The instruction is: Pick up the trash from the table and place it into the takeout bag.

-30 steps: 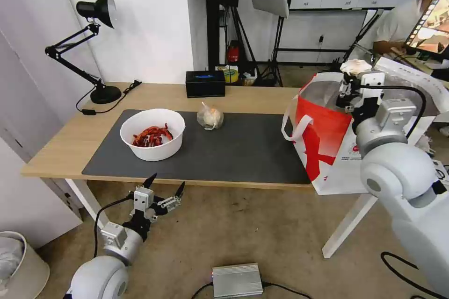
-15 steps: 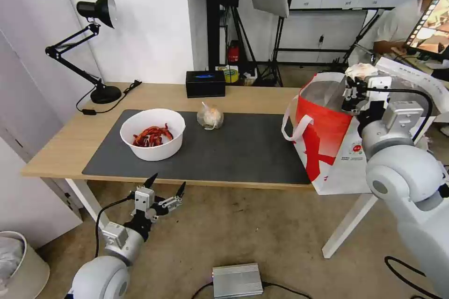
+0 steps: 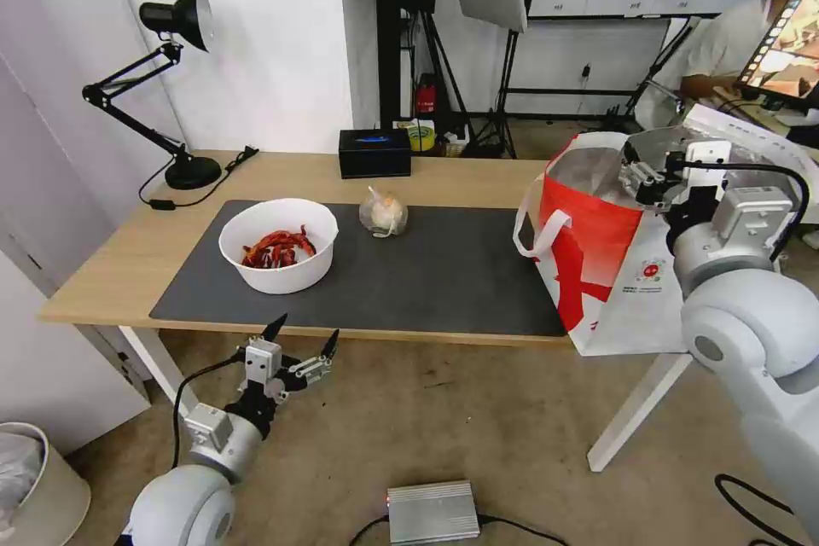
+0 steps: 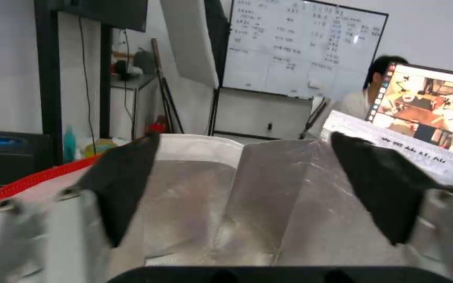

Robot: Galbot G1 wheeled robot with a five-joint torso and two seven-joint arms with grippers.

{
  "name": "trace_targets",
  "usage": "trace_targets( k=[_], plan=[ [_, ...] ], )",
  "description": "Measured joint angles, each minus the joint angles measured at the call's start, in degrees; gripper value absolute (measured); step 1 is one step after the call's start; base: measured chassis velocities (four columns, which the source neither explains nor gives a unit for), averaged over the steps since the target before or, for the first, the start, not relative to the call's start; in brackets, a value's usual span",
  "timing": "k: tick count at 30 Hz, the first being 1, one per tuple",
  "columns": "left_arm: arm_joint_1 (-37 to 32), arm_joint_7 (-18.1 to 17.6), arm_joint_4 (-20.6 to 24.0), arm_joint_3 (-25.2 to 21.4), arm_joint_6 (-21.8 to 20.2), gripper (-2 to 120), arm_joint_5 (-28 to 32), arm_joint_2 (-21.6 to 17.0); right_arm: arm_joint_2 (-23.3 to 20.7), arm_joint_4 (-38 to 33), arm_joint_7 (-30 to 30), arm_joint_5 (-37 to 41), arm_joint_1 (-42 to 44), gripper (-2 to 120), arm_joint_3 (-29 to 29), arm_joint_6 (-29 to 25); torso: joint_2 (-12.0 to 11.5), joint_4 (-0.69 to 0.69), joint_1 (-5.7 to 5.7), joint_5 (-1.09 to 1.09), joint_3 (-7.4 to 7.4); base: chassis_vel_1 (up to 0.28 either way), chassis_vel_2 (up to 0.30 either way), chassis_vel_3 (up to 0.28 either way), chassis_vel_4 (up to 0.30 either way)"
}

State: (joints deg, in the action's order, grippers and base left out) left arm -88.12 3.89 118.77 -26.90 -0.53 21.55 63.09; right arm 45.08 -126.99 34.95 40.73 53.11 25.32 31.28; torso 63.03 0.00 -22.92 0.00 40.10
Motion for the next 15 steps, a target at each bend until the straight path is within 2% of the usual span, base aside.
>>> trace_targets(
  k=[1,3,4,11,15],
  plan=[
    [0.0,0.0,0.0,0.0,0.0,100,0.0,0.0,0.0,0.0,0.0,0.0,0.0,86,0.0,0.0,0.0,0.00,0.00,0.00,0.00,0.000,0.000,0.000,0.000],
    [-0.1,0.0,0.3,-0.1,0.0,100,0.1,-0.2,-0.1,-0.4,0.0,0.0,0.2,97,0.3,0.0,0.0,0.00,0.00,0.00,0.00,0.000,0.000,0.000,0.000],
    [-0.1,0.0,0.3,-0.1,0.0,100,0.1,-0.2,-0.1,-0.4,0.0,0.0,0.2,98,0.3,0.0,0.0,0.00,0.00,0.00,0.00,0.000,0.000,0.000,0.000],
    [-0.4,0.0,0.7,-0.2,0.0,100,0.1,-0.1,-0.3,-0.8,-0.3,0.4,0.3,100,0.5,-0.5,0.0,0.00,0.00,0.00,0.00,0.000,0.000,0.000,0.000],
    [-0.5,0.0,0.9,-0.3,0.0,100,0.1,0.0,-0.3,-0.9,-1.8,1.3,0.3,100,0.5,-3.5,0.0,0.00,0.00,0.00,0.00,0.000,0.000,0.000,0.000]
  ],
)
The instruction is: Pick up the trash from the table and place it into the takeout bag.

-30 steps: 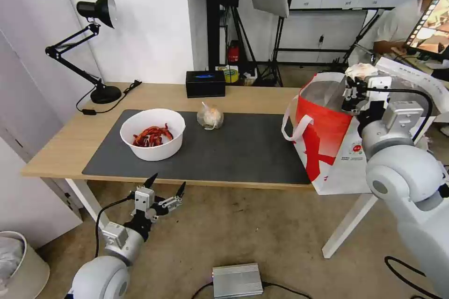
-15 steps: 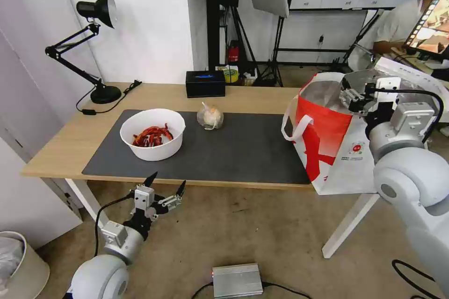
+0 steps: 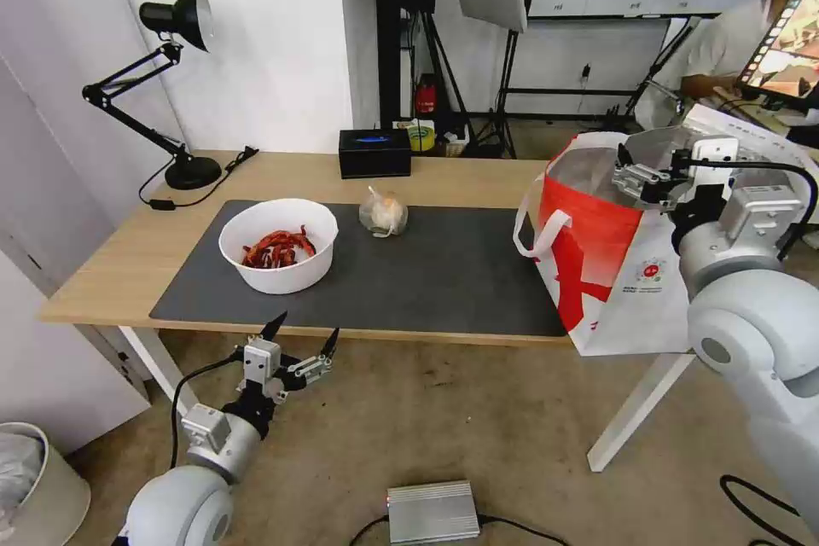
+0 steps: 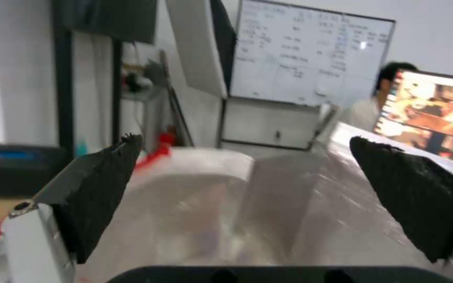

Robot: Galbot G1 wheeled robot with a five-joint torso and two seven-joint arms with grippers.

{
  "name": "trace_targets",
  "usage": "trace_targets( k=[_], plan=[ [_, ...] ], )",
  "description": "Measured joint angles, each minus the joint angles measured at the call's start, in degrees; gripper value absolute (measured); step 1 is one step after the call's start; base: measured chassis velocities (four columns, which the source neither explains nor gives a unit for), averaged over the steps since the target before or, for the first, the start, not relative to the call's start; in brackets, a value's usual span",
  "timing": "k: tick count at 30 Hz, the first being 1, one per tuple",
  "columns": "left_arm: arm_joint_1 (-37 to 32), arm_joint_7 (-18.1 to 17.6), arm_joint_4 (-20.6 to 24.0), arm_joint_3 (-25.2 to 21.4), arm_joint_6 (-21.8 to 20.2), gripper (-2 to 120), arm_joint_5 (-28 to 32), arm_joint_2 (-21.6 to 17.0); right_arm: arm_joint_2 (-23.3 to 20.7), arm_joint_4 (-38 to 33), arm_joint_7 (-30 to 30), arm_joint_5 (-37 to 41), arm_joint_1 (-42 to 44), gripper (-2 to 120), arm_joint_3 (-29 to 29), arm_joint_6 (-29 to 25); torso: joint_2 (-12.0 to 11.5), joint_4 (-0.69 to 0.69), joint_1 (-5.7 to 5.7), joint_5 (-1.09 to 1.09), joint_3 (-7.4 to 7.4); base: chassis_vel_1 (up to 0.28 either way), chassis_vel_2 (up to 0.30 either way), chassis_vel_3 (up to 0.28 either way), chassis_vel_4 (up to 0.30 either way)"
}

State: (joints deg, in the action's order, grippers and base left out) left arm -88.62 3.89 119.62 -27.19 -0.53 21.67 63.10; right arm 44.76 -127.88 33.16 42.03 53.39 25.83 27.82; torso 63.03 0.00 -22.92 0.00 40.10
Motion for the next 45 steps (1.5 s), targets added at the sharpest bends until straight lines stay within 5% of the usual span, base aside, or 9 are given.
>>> trace_targets(
  k=[4,9,25,33,45],
  plan=[
    [-0.1,0.0,0.1,-0.1,0.0,100,0.0,0.2,-0.1,-1.6,-6.2,2.6,0.3,100,-0.4,-8.6,0.0,0.01,0.00,0.00,0.00,0.000,0.000,0.000,0.000],
    [-0.1,0.0,0.1,-0.3,0.0,100,-0.1,0.3,-0.5,-3.6,-10.7,5.6,2.5,100,-0.4,-11.8,0.0,0.01,0.00,0.00,0.00,0.000,0.000,0.000,0.000],
    [-0.2,0.2,0.0,-1.8,0.2,100,0.3,0.1,-2.4,-9.2,-12.9,12.1,15.0,100,-3.3,-3.6,0.0,0.00,0.00,0.00,0.00,0.000,0.000,0.000,0.000],
    [-0.3,0.9,-0.2,-2.5,-0.6,100,1.9,-0.7,-2.1,-10.3,-7.0,12.0,21.2,100,-6.0,-0.1,0.0,0.00,0.00,0.00,0.00,0.000,0.000,0.000,0.000],
    [0.0,1.5,-0.8,-2.6,-0.8,100,2.3,-1.3,-1.7,-4.9,-15.5,5.0,27.6,100,-8.9,-12.7,0.0,0.00,0.00,0.00,0.00,0.000,0.000,0.000,0.000]
  ],
)
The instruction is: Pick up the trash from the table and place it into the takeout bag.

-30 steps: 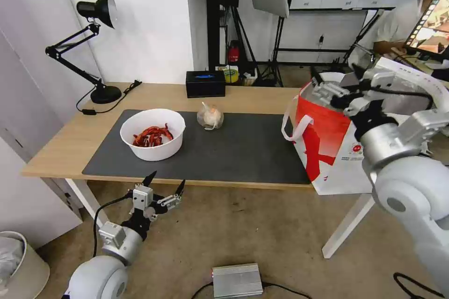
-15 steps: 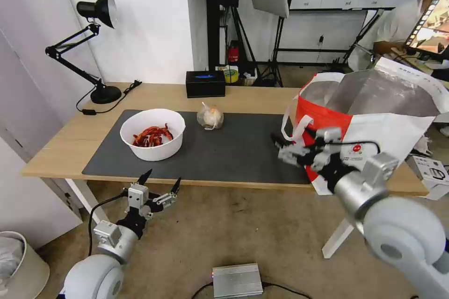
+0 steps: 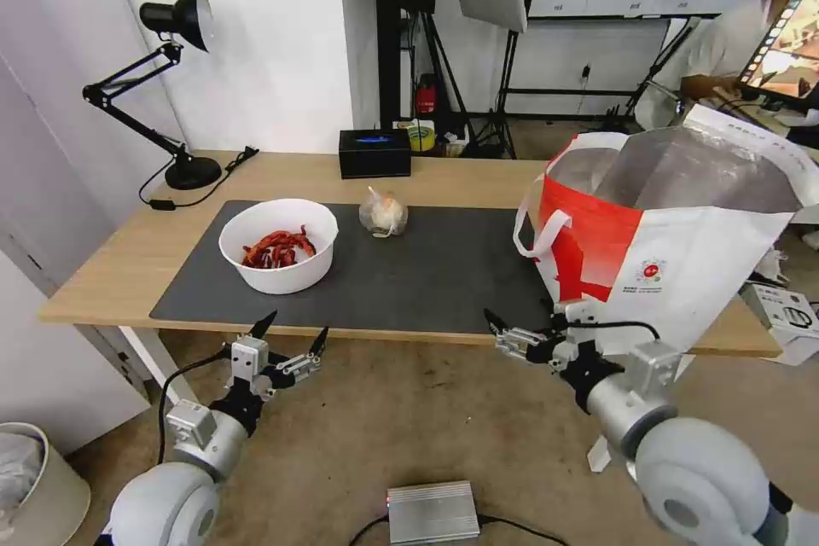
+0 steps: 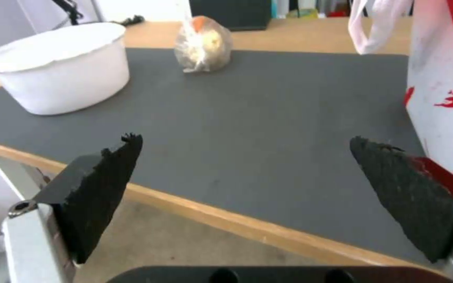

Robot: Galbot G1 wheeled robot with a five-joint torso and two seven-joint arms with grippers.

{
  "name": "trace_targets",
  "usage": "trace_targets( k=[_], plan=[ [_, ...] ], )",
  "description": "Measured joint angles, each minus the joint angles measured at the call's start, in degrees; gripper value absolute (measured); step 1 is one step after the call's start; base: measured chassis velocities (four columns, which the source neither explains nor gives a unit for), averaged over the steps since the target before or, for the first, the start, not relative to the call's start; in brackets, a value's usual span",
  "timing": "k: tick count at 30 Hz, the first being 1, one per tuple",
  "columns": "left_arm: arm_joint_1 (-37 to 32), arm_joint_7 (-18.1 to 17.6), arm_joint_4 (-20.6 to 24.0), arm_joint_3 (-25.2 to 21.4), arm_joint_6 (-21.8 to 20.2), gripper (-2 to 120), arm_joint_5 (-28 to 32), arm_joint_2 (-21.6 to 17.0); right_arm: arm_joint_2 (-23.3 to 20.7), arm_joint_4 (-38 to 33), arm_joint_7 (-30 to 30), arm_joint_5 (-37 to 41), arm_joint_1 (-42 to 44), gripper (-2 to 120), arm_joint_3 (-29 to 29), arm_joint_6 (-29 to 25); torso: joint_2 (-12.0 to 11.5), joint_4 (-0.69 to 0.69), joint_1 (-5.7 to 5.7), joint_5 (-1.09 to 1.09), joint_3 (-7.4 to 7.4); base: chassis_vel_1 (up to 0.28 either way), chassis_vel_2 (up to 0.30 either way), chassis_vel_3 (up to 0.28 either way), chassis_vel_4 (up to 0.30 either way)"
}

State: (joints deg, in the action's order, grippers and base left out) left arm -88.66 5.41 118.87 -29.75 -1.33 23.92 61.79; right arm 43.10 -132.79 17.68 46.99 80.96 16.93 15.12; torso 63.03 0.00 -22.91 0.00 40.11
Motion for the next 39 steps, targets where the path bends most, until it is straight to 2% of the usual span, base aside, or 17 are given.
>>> trace_targets(
  k=[6,11,23,30,39],
  plan=[
    [0.0,0.0,-0.2,-0.2,0.1,100,0.1,-0.1,-0.3,1.1,-1.4,-1.6,1.9,100,0.0,-2.4,0.0,0.00,0.00,0.00,0.00,0.000,0.000,0.000,0.000],
    [-0.3,0.0,-0.2,-0.4,0.2,100,0.1,-0.1,-0.2,1.4,-2.6,-4.4,6.7,100,0.0,-4.5,0.0,-0.01,0.00,0.00,0.00,0.000,0.000,0.000,0.000],
    [-0.5,0.0,-0.2,-0.5,0.4,100,0.1,0.0,0.2,2.8,-4.4,-6.9,8.0,100,-0.6,-7.4,0.0,-0.01,0.00,0.00,0.00,0.000,0.000,0.000,0.000],
    [-0.6,0.0,0.0,-0.8,0.4,100,0.1,0.1,0.3,3.5,-4.7,-6.6,4.3,100,-2.5,-7.5,0.0,0.00,0.00,0.00,0.00,0.000,0.000,0.000,0.000],
    [-0.6,0.0,0.1,-0.9,0.4,100,0.1,0.1,1.3,7.6,-7.8,-0.8,-6.7,100,-6.2,-8.4,0.0,0.00,0.00,0.00,0.00,0.000,0.000,0.000,0.000]
  ],
)
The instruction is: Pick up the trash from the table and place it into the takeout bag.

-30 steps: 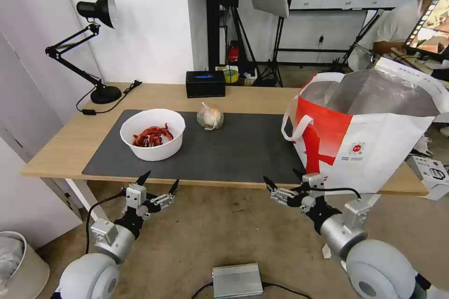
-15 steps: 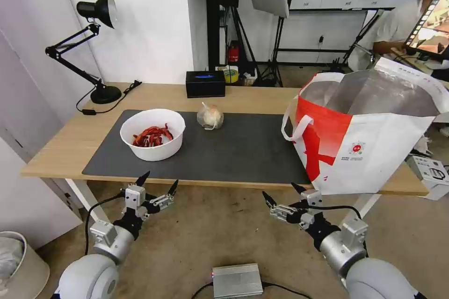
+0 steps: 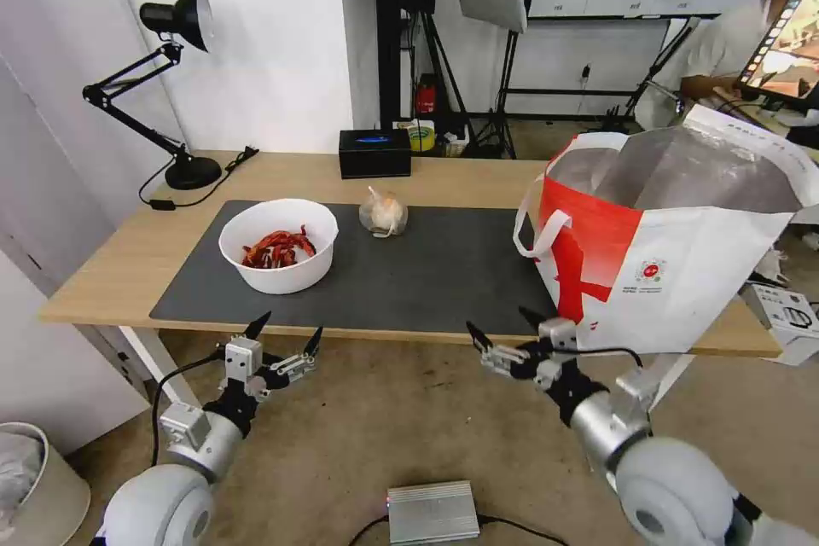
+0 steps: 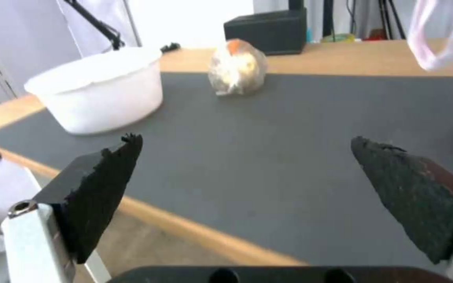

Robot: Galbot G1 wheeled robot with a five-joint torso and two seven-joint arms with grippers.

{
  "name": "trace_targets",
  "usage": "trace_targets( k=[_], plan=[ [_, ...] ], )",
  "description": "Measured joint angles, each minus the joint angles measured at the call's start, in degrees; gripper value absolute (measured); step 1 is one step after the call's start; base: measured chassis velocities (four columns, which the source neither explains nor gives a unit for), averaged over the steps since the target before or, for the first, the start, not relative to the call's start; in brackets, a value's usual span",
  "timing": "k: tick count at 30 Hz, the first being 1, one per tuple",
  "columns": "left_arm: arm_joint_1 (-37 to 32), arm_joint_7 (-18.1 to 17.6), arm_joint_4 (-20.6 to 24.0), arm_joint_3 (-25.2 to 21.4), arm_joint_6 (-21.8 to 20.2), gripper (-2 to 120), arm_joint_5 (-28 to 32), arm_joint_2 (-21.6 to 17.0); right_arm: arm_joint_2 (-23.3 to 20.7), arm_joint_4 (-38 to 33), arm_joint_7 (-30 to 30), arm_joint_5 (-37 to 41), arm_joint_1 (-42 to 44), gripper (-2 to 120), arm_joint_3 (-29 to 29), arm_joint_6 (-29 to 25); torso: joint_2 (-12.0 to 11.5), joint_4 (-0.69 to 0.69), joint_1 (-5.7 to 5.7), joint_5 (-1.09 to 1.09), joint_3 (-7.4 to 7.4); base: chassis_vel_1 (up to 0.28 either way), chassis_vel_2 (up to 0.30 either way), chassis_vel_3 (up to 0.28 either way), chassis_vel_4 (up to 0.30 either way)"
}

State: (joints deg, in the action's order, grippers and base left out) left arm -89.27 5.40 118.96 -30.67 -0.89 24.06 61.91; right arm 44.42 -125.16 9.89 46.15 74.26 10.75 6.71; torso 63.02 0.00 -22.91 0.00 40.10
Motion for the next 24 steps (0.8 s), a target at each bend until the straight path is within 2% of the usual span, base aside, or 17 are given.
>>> trace_targets(
  k=[7,9,15,17,21,23,24],
  plan=[
    [0.0,0.0,-0.1,0.1,0.0,100,0.0,0.1,2.9,8.3,-3.0,2.1,-11.3,100,-6.6,-2.2,0.0,0.01,0.00,0.00,0.01,0.000,0.000,0.000,0.000],
    [0.0,0.0,-0.1,0.0,0.0,100,0.0,0.2,4.8,11.7,-3.1,2.1,-16.9,100,-10.1,-2.7,0.0,0.01,-0.01,0.00,0.01,0.000,0.000,0.000,0.000],
    [-0.4,0.0,0.1,-0.4,0.0,100,0.0,0.3,8.2,16.5,-1.9,2.0,-24.3,100,-15.2,-2.1,0.0,0.01,0.00,0.00,0.01,0.000,0.000,0.000,0.000],
    [-0.8,0.0,0.1,-0.7,0.0,100,0.0,0.3,9.9,20.3,-1.3,2.0,-28.8,100,-18.0,-0.8,0.0,0.00,-0.01,0.00,0.01,0.000,0.000,0.000,0.000],
    [-0.8,0.0,0.1,-0.7,0.0,100,0.0,0.3,11.0,23.1,-1.0,2.3,-32.2,100,-19.9,-0.2,0.0,0.00,0.00,0.00,0.00,0.000,0.000,0.000,0.000],
    [-0.7,0.0,0.0,-0.7,0.0,100,0.0,0.3,12.4,26.5,-0.7,2.7,-36.2,100,-21.9,0.2,0.0,0.00,-0.01,0.00,0.00,0.000,0.000,0.000,0.000],
    [-0.4,0.0,-0.1,-0.6,0.0,100,0.0,0.2,14.6,31.0,-0.5,3.3,-41.1,100,-24.1,0.5,0.0,0.01,-0.01,-0.01,0.01,0.000,0.000,0.000,0.000]
  ],
)
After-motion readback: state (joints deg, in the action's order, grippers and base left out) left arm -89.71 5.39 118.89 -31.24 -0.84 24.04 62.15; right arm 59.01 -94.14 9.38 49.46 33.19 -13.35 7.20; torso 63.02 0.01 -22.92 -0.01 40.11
